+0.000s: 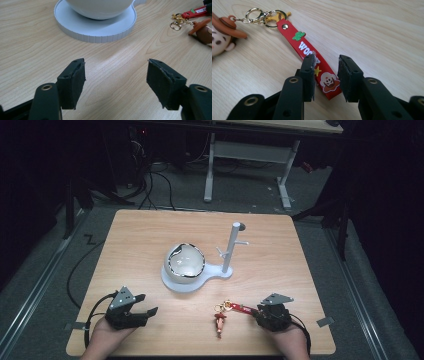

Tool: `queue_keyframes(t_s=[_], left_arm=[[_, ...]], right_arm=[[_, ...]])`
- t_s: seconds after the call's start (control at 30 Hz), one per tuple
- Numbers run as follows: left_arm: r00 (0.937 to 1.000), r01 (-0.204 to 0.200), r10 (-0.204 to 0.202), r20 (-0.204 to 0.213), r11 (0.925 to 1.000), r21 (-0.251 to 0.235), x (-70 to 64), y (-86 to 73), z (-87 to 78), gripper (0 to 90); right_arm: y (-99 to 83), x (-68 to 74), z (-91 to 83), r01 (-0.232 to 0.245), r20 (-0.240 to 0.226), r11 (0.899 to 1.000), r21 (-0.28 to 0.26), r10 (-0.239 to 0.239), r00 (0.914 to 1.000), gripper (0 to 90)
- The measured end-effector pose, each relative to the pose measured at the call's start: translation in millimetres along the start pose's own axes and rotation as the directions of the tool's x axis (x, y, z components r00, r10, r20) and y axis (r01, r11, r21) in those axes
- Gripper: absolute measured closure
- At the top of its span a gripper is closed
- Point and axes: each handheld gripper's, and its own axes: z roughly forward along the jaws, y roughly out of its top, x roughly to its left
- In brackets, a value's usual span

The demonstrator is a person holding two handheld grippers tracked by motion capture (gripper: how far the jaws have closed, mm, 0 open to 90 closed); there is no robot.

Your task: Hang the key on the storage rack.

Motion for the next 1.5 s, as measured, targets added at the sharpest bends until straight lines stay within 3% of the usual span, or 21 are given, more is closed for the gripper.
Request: queue_keyframes(t_s=[0.17,0.33,0.47,0.6,0.73,0.83,0.87,0.97,1.1,1.13,1.17,1.2,1.3,1.4,1.43,1.47,1.5], left_arm=[[0.9999,-0.009,0.009,0.007,1.0000,0.004,-1.5,2.6,4.0,31.8],[0.9997,-0.022,0.022,0.014,0.9996,0.015,-3.1,4.4,7.6,31.8],[0.9996,-0.022,0.022,0.015,0.9996,0.017,-3.2,6.0,9.7,31.8],[0.9994,-0.034,0.034,0.008,0.9993,0.017,-4.8,6.2,9.0,31.8],[0.9994,-0.032,0.031,0.012,0.9992,0.023,-5.4,3.7,7.7,32.0],[0.9990,-0.043,0.043,0.012,0.9986,0.029,-6.7,2.0,6.2,32.0],[0.9990,-0.042,0.042,0.014,0.9987,0.029,-6.8,1.5,5.4,32.0],[0.9991,-0.039,0.039,0.014,0.9990,0.023,-7.3,0.5,3.5,32.0],[0.9993,-0.033,0.033,0.015,0.9992,0.021,-6.7,-0.5,1.9,32.0],[0.9994,-0.032,0.032,0.016,0.9993,0.020,-6.5,-0.5,1.8,32.0],[0.9994,-0.031,0.031,0.017,0.9993,0.018,-6.2,-0.4,1.6,32.0],[0.9994,-0.030,0.030,0.018,0.9994,0.018,-6.0,-0.3,1.5,32.0],[0.9994,-0.029,0.029,0.018,0.9994,0.016,-5.3,0.0,1.5,32.0],[0.9994,-0.029,0.029,0.019,0.9995,0.016,-5.2,0.2,2.1,32.0],[0.9994,-0.028,0.028,0.020,0.9995,0.017,-5.4,0.2,2.5,32.0],[0.9994,-0.028,0.028,0.020,0.9995,0.017,-5.4,0.2,2.5,32.0],[0.9994,-0.030,0.029,0.020,0.9994,0.019,-5.5,0.1,2.8,32.0]], right_arm=[[-6.7,2.3,-8.0,-0.019,-0.004,1.000,0.015,0.019,0.9998,65.1],[-14.1,10.1,-14.0,0.002,0.003,0.999,0.037,-0.002,1.0000,63.6],[-17.5,12.0,-17.4,0.025,0.002,0.999,0.044,-0.025,0.9997,55.6],[-14.4,13.4,-18.5,0.022,-0.014,0.999,0.033,-0.021,0.9997,49.5],[-0.2,11.2,-12.5,0.056,-0.083,0.994,0.094,-0.048,0.9954,43.5],[13.4,12.9,-7.9,0.101,-0.085,0.986,0.129,-0.090,0.9923,44.4],[18.5,14.7,-5.1,0.136,-0.084,0.979,0.155,-0.124,0.9887,44.9],[28.5,18.2,1.1,0.171,-0.096,0.962,0.213,-0.154,0.9834,46.4],[41.1,20.9,7.6,0.212,-0.094,0.930,0.300,-0.193,0.9767,46.6],[44.7,21.1,9.2,0.217,-0.093,0.919,0.328,-0.197,0.9760,46.6],[50.3,20.6,10.6,0.225,-0.080,0.901,0.370,-0.210,0.9744,46.5],[50.3,20.6,10.6,0.225,-0.080,0.901,0.370,-0.210,0.9744,46.5],[60.3,23.0,10.5,0.250,-0.098,0.872,0.420,-0.230,0.9682,46.5],[68.2,27.9,11.4,0.301,-0.125,0.836,0.458,-0.275,0.9532,46.0],[71.4,32.9,14.1,0.326,-0.142,0.812,0.484,-0.295,0.9448,45.7],[71.4,32.9,14.1,0.326,-0.142,0.812,0.484,-0.295,0.9448,45.7],[72.4,35.3,16.0,0.340,-0.150,0.800,0.495,-0.307,0.9398,45.5]])
